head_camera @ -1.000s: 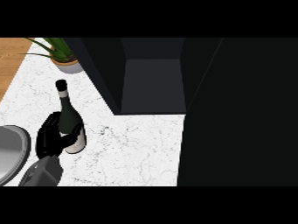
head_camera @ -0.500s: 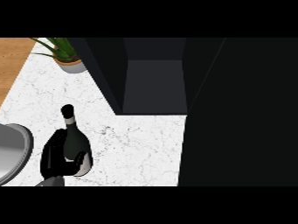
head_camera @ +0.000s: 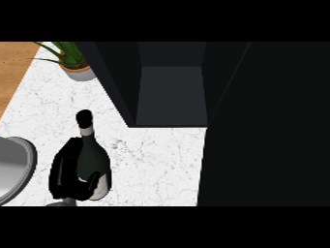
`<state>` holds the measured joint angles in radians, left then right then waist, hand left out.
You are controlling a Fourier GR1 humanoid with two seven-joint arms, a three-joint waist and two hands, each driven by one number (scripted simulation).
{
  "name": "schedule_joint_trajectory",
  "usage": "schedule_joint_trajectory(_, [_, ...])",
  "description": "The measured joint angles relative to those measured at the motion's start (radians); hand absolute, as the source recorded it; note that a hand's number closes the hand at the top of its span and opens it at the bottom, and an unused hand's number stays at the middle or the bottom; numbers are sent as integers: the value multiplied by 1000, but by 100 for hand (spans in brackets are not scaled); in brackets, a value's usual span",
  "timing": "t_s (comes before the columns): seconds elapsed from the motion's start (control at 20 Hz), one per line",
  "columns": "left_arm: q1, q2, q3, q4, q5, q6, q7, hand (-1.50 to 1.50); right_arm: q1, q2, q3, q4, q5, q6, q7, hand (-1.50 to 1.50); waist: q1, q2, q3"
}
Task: Pick up the wine, place it into the cabinet and close the cabinet
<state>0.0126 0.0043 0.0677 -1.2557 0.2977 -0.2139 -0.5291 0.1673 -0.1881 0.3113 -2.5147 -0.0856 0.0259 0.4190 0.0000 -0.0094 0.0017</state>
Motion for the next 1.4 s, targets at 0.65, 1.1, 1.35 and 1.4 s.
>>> schedule_joint_trajectory(0.65, [-84,-4,-340,-389,20,460,324,150,-28,16,-4,3,-2,-1,27,-150,-13,5,-1])
schedule_joint_trajectory(1.1, [-295,-4,-421,-294,48,708,415,150,-9,17,-18,1,-7,20,21,-150,-22,7,-1])
schedule_joint_trajectory(1.35, [-376,-4,-428,-161,72,760,379,150,-30,25,-20,1,-10,19,36,-150,-24,9,-2])
schedule_joint_trajectory(1.4, [-403,-4,-430,-133,77,772,377,150,-43,25,-28,2,-10,18,45,-150,-23,10,-2])
